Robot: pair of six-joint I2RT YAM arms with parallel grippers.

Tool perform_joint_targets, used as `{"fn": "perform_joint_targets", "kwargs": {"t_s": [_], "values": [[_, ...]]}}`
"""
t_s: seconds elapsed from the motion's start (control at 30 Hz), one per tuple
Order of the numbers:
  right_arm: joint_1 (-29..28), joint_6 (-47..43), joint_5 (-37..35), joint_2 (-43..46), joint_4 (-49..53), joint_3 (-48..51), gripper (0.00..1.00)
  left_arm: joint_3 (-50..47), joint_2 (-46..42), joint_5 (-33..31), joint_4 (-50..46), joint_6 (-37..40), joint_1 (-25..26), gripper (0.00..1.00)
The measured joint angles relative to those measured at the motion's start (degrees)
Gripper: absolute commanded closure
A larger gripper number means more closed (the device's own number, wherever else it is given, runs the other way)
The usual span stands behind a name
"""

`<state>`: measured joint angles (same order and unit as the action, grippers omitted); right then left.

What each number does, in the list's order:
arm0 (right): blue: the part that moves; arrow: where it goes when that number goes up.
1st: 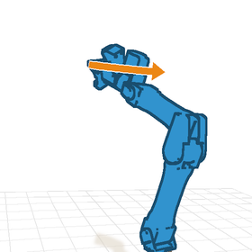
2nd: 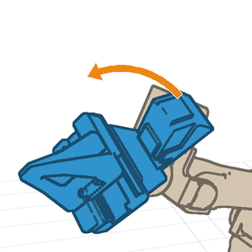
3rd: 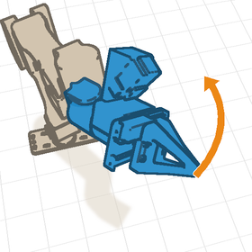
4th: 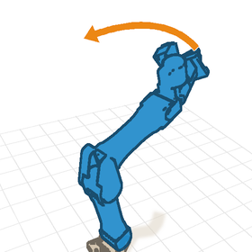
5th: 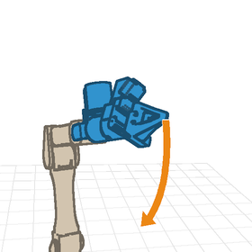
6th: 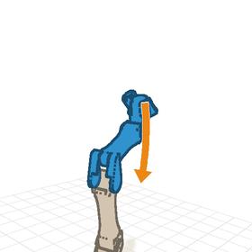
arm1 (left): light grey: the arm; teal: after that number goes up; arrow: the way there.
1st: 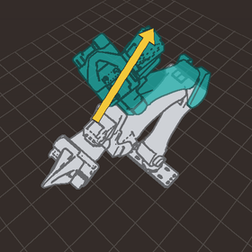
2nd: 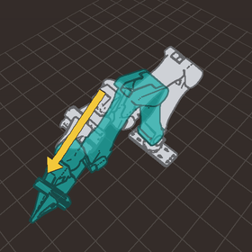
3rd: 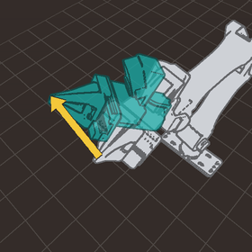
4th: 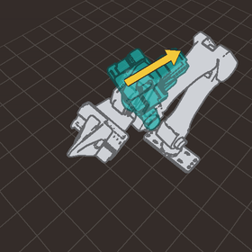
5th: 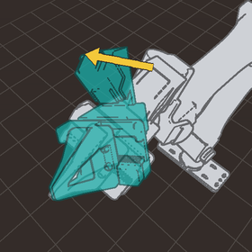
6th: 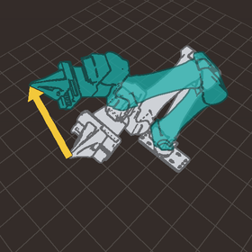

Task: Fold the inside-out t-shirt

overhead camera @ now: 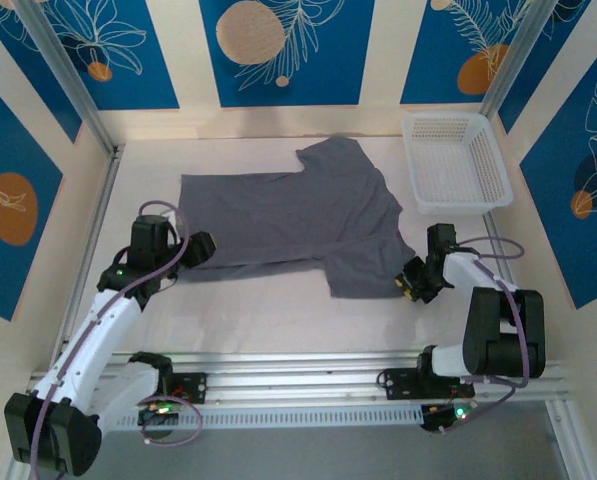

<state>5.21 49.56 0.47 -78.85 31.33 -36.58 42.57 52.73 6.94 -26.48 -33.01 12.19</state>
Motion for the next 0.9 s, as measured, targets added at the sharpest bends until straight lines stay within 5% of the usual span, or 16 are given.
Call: {"fn": "perform_joint_targets", "kwargs": {"t_s": [0.13, 0.47, 0.7, 0.73, 0.83, 0.9], "values": [[0.00, -0.04, 1.68, -1.42, -1.40, -0.37, 1.00, 0.00, 0.00, -1.88, -0.94, 0.00, 0.00, 0.39], [-9.55, 5.03, 2.03, 4.13, 3.04, -13.49, 1.00, 0.00, 0.15, -3.15, -1.46, -0.04, 0.00, 0.38], [-13.29, 9.53, -4.90, -19.69, 5.42, -44.89, 1.00, 0.00, 1.53, -2.64, -1.44, -0.44, 0.02, 0.34], [-13.20, 9.57, -5.97, -24.15, 5.90, -50.10, 0.98, 0.00, 1.51, -2.64, -1.46, -0.44, 0.02, 0.33], [-12.57, 8.87, -8.04, -35.60, 8.22, -63.65, 0.56, 0.00, 1.51, -2.64, -1.49, -0.46, 0.04, 0.33], [-11.96, 7.54, -8.20, -41.05, 11.08, -70.27, 0.51, 0.00, 1.51, -2.64, -1.51, -0.46, 0.07, 0.33]]}}
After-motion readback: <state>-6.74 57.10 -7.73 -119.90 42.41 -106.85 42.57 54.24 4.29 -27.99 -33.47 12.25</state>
